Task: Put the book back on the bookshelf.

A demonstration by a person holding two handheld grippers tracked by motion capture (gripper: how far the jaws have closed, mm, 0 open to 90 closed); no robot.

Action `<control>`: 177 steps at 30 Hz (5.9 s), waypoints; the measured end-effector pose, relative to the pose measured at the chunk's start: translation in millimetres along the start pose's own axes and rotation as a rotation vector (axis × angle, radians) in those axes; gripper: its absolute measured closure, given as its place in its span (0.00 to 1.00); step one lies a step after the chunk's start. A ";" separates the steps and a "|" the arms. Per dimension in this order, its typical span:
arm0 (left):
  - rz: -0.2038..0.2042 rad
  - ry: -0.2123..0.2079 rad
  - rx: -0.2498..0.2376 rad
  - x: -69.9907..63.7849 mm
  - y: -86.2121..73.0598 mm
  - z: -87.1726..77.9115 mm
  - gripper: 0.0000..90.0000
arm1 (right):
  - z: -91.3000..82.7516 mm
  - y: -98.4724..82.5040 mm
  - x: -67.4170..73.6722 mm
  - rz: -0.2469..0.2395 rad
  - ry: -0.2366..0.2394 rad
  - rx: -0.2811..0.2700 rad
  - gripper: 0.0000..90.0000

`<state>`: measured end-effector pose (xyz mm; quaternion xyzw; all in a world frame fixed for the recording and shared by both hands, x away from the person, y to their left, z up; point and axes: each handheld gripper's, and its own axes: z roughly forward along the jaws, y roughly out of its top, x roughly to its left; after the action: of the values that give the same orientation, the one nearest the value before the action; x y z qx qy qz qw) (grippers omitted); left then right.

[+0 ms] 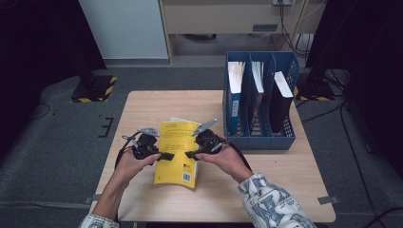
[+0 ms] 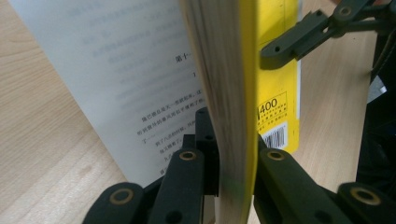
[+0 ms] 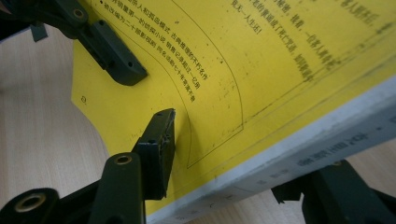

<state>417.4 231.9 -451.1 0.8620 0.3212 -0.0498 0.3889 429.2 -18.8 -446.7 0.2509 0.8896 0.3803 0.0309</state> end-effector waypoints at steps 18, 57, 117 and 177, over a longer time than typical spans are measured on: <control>0.011 0.055 -0.050 -1.0 4.6 -5.1 0.91 | -15.2 16.6 1.4 -0.064 -0.071 -0.024 0.72; -0.011 0.116 -0.121 5.0 0.7 -10.0 0.80 | -22.6 20.9 3.7 -0.097 -0.106 -0.045 0.82; -0.099 0.282 -0.022 16.9 -51.4 11.4 0.29 | -26.3 8.8 4.1 -0.109 -0.184 -0.120 0.83; -0.166 0.341 -0.006 34.5 -73.6 4.1 0.17 | -40.9 30.5 -0.2 -0.085 -0.099 -0.175 0.68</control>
<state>401.7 282.9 -512.6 0.8274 0.4525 0.0659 0.3262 432.2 -28.2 -396.6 0.2277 0.8603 0.4420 0.1126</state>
